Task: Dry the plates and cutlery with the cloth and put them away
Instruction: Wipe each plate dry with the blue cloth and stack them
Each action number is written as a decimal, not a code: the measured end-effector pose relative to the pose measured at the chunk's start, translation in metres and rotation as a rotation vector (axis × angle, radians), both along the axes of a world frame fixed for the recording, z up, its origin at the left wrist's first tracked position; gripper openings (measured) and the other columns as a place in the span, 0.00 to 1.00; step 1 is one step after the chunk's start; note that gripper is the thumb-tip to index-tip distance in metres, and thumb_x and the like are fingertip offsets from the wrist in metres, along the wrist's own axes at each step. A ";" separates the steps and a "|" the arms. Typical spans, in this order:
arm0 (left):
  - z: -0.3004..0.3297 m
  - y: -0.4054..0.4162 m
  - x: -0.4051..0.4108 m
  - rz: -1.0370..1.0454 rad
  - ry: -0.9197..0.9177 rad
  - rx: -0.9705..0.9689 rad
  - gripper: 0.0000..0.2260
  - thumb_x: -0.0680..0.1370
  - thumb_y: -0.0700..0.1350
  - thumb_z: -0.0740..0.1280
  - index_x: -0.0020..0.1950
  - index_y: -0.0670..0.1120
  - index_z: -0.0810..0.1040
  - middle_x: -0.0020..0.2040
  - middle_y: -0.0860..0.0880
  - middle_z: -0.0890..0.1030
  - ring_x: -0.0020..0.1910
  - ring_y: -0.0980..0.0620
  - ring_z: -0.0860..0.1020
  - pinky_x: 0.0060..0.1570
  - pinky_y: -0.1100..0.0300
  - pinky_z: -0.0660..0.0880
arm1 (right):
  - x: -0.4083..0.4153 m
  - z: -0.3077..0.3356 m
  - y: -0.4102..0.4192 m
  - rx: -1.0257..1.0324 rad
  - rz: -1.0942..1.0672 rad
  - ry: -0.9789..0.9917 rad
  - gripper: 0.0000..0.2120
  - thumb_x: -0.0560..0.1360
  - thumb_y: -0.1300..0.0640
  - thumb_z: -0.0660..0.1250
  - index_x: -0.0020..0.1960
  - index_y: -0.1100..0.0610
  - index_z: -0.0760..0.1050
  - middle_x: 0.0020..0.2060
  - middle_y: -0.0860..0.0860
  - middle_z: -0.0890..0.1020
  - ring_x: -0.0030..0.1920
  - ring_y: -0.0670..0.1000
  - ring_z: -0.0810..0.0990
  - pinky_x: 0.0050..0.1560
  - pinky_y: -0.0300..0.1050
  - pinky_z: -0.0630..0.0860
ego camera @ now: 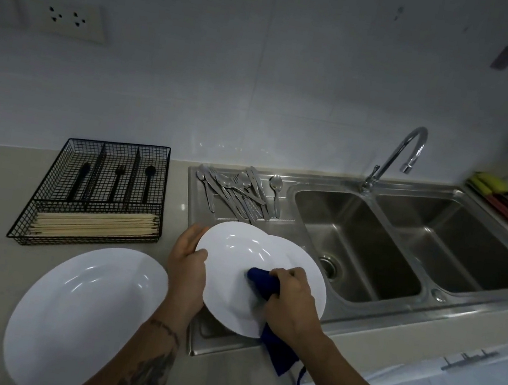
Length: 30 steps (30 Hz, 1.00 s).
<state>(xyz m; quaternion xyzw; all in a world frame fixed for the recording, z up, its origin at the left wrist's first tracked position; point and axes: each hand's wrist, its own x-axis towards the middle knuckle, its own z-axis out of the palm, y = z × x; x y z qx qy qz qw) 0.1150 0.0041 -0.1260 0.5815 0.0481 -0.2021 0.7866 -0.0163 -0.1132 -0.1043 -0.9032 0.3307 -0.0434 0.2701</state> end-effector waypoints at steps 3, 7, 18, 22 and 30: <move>0.007 0.003 0.006 0.025 -0.008 -0.023 0.26 0.74 0.28 0.59 0.63 0.52 0.77 0.61 0.51 0.81 0.60 0.47 0.78 0.56 0.50 0.78 | 0.007 0.008 0.016 -0.041 0.085 -0.037 0.19 0.73 0.63 0.63 0.64 0.54 0.74 0.61 0.51 0.68 0.51 0.50 0.74 0.57 0.36 0.69; 0.026 -0.001 0.012 -0.004 -0.028 -0.065 0.22 0.77 0.29 0.60 0.59 0.55 0.78 0.57 0.54 0.82 0.56 0.50 0.80 0.56 0.50 0.78 | 0.013 0.019 0.038 -0.065 0.284 -0.049 0.25 0.76 0.60 0.65 0.72 0.50 0.67 0.67 0.49 0.69 0.64 0.51 0.72 0.69 0.42 0.64; 0.059 -0.006 0.021 -0.082 -0.074 -0.130 0.17 0.78 0.32 0.60 0.58 0.48 0.81 0.55 0.48 0.84 0.52 0.42 0.81 0.52 0.44 0.79 | 0.033 0.049 -0.027 -0.506 0.472 0.192 0.36 0.74 0.35 0.47 0.78 0.44 0.39 0.78 0.48 0.40 0.76 0.58 0.33 0.70 0.70 0.35; 0.067 -0.006 0.019 -0.077 -0.080 -0.110 0.17 0.78 0.31 0.60 0.58 0.47 0.81 0.54 0.47 0.84 0.48 0.44 0.81 0.50 0.45 0.79 | 0.028 0.052 -0.040 -0.706 0.286 0.261 0.36 0.74 0.37 0.45 0.78 0.52 0.55 0.78 0.55 0.53 0.76 0.64 0.42 0.66 0.76 0.37; 0.066 -0.015 0.016 -0.101 -0.077 -0.062 0.16 0.77 0.32 0.61 0.55 0.48 0.83 0.53 0.45 0.84 0.49 0.42 0.82 0.50 0.45 0.80 | 0.010 0.033 -0.003 -0.419 0.385 0.073 0.37 0.74 0.40 0.37 0.79 0.55 0.43 0.78 0.54 0.48 0.78 0.54 0.45 0.76 0.51 0.40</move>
